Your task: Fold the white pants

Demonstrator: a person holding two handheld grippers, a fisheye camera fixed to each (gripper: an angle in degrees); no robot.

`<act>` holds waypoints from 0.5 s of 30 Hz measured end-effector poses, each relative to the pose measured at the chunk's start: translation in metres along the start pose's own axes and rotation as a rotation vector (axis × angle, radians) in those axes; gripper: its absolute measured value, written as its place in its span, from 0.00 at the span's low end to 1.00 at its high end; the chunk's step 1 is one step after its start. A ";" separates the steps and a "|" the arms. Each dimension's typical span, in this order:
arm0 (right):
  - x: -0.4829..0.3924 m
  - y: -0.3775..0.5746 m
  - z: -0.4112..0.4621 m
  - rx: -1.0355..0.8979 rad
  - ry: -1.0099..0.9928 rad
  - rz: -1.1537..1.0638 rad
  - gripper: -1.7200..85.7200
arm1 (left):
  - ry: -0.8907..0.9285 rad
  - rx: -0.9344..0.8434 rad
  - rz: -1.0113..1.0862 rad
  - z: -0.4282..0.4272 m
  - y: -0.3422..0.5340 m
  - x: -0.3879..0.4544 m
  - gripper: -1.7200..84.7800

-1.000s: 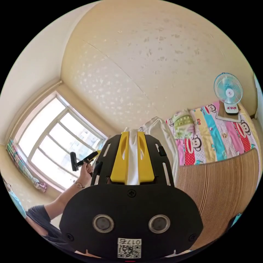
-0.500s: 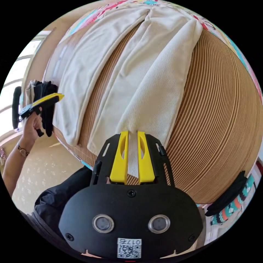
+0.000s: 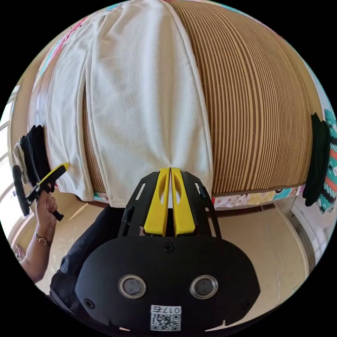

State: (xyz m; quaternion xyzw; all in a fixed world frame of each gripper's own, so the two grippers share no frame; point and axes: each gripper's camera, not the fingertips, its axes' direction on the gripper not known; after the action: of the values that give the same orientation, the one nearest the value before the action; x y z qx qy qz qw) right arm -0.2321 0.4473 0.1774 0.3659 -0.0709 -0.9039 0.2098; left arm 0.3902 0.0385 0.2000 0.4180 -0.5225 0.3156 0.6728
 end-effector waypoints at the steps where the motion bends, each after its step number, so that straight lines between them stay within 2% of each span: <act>1: -0.001 0.002 -0.010 0.026 -0.034 -0.017 0.04 | 0.026 -0.006 -0.022 -0.007 0.005 -0.015 0.07; 4: -0.026 0.008 -0.039 0.057 -0.148 -0.165 0.06 | 0.099 0.090 -0.123 -0.037 0.017 -0.074 0.09; 8: -0.085 0.003 -0.029 -0.076 -0.289 -0.369 0.10 | 0.101 0.178 -0.223 -0.067 0.019 -0.151 0.11; 12: -0.116 0.000 0.003 -0.228 -0.189 -0.357 0.12 | 0.010 0.093 -0.145 -0.066 0.008 -0.193 0.13; 15: -0.104 0.006 -0.013 -0.195 -0.112 -0.302 0.09 | -0.077 0.015 -0.080 -0.051 0.011 -0.201 0.13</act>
State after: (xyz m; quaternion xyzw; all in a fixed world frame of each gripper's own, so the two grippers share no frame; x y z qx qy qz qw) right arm -0.1540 0.4871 0.2357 0.2994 0.0611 -0.9467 0.1017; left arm 0.3521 0.0917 0.0033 0.4553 -0.5285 0.2760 0.6612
